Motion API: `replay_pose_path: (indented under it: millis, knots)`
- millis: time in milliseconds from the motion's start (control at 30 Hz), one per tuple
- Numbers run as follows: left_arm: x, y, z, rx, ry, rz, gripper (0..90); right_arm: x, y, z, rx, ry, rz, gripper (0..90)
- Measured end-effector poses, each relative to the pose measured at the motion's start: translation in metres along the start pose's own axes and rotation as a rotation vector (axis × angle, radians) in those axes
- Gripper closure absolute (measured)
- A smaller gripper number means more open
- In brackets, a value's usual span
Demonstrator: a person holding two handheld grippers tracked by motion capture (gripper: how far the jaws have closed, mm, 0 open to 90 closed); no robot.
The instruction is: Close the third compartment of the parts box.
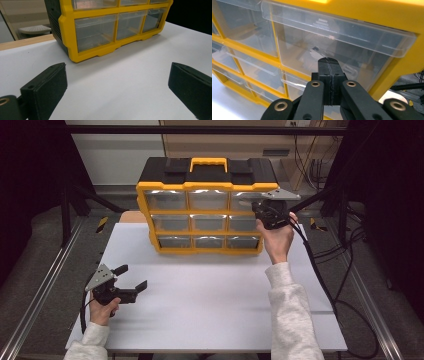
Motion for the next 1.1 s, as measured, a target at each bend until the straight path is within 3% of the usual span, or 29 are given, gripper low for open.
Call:
replay_pose_path:
  millis: [333,533,633,733,867,1100]
  knots:
    - [0.0,0.0,0.0,0.001,0.0,-0.001,1.6,0.0,0.002,0.0,-0.001,0.004,-0.001,90.0]
    - [0.0,0.001,0.0,-0.003,-0.001,-0.003,1.6,-0.001,-0.007,0.0,0.031,0.008,0.023,90.0]
    - [0.0,0.001,0.0,-0.002,0.0,-0.002,1.6,-0.002,-0.013,-0.001,0.059,0.018,0.042,85.9]
    - [0.0,0.001,0.0,-0.002,-0.002,-0.001,1.6,-0.004,-0.019,-0.002,0.078,0.014,0.065,78.3]
    - [0.0,0.001,0.0,-0.002,0.0,0.0,1.6,-0.005,-0.027,-0.004,0.107,0.016,0.098,61.7]
    - [0.001,0.001,0.0,-0.002,0.0,0.0,1.6,-0.01,-0.039,-0.013,0.146,0.005,0.102,33.1]
Point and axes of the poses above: each handheld gripper's, and its own axes: y roughly forward along the jaws, z roughly out of its top, x roughly to its right, the point moved 2 cm from there along y, roughly forward along the jaws, and after that the axes turned 14 degrees about -y, right-handed, at the moved point
